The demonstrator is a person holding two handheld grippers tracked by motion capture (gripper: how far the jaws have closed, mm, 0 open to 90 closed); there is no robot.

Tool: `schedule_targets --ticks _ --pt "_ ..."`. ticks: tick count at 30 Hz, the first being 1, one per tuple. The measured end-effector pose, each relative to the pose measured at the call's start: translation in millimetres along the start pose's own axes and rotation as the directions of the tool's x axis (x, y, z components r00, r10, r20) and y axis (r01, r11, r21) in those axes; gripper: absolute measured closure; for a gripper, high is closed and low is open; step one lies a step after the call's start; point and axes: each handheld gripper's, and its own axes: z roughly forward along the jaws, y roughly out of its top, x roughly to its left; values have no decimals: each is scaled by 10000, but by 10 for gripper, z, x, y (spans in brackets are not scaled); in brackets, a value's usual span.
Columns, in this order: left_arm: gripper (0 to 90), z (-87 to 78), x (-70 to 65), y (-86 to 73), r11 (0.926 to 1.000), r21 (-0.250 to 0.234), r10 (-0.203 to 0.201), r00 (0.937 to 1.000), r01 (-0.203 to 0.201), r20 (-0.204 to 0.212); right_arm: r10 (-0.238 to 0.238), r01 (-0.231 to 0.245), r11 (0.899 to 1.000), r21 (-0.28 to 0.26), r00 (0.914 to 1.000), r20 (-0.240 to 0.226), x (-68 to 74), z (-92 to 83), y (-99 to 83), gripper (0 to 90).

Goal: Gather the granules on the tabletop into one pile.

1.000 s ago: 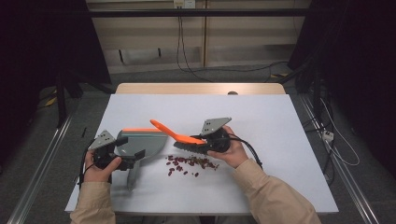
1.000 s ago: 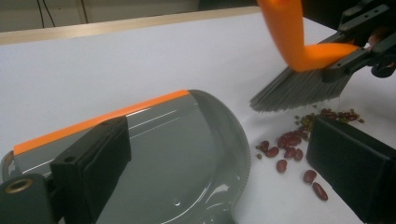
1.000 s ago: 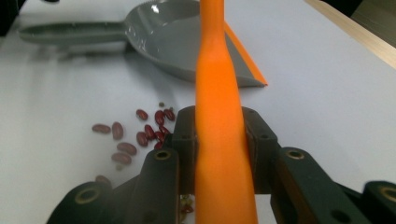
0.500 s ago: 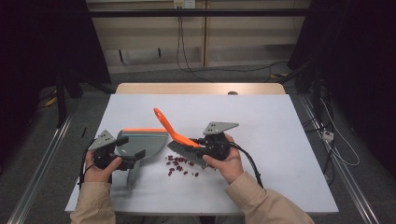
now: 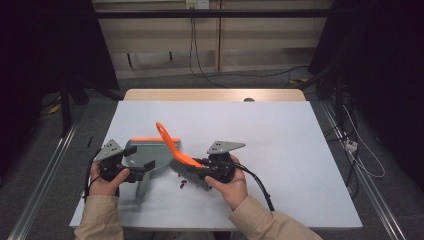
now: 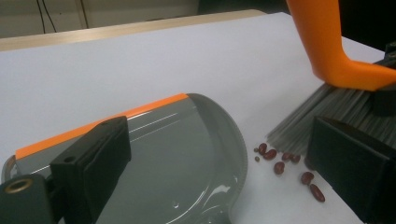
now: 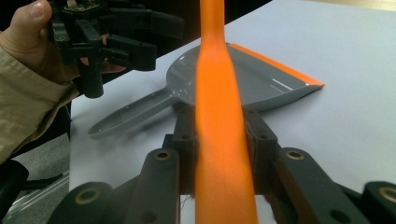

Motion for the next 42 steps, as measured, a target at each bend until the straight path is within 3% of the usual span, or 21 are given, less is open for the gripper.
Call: schedule_targets --ticks 8,12,14,19,25,29,42 --pt "65 -8 0 3 10000 -38 -47 10000 47 -21 390 -388 9992 77 9986 -355 91 128 -47 712" --pt "64 -16 6 3 10000 -59 -54 10000 54 -30 190 -183 9993 312 9996 -218 108 190 -63 712" --pt "65 -17 8 4 10000 -50 -41 10000 41 -40 676 -661 9970 400 9970 -374 82 222 -85 712" --pt "64 -25 18 6 10000 -43 -9 10000 9 -68 985 -945 9928 737 9938 -517 101 292 -121 712" --pt "64 -28 16 7 10000 -54 -6 10000 5 -67 1561 -1568 9826 992 9876 147 8 345 -134 713" --pt "65 -26 14 5 10000 -38 -9 10000 8 -76 1728 -1752 9789 1053 9844 319 -64 321 -147 713" --pt "64 -23 0 7 10000 -24 48 10000 -48 -79 2221 -2294 9695 860 9712 864 -273 62 -230 710"
